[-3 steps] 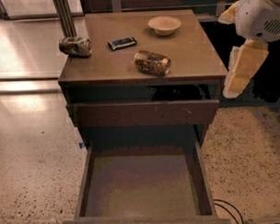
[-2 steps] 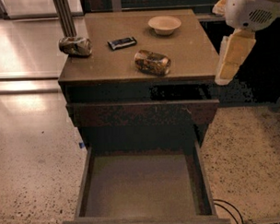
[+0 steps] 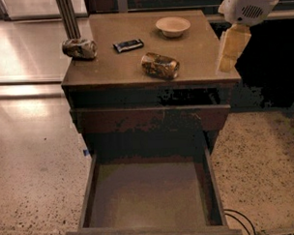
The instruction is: Place orange can into middle drawer
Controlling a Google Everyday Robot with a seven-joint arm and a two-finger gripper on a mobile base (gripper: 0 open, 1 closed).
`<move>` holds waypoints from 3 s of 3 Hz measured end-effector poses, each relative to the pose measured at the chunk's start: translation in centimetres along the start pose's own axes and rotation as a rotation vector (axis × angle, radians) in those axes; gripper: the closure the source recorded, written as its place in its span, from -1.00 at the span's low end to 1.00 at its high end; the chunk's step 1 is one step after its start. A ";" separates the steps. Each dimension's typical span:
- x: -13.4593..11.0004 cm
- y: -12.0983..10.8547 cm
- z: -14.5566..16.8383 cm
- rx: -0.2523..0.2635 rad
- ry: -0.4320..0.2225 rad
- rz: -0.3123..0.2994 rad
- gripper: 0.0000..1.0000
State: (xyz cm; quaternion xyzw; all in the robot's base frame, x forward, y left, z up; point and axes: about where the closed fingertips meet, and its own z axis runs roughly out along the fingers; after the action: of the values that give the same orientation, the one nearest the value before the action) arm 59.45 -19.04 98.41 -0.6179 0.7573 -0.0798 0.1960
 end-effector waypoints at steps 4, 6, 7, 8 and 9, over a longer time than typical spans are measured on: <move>-6.5 -1.5 4.4 0.005 -0.015 -0.075 -1.00; -9.8 -1.1 8.7 -0.014 -0.018 -0.060 -1.00; -11.4 -0.7 10.7 -0.062 -0.049 -0.065 -1.00; -11.4 -0.7 11.0 -0.065 -0.045 -0.061 -1.00; -12.3 -2.0 12.2 -0.064 -0.065 -0.044 -1.00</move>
Offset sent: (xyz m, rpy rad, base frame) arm 0.0263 0.0319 -0.0095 -0.0260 -0.0052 0.0690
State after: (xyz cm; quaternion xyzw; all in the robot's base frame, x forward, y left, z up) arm 68.04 -6.15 90.43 -0.6426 0.7389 -0.0398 0.1988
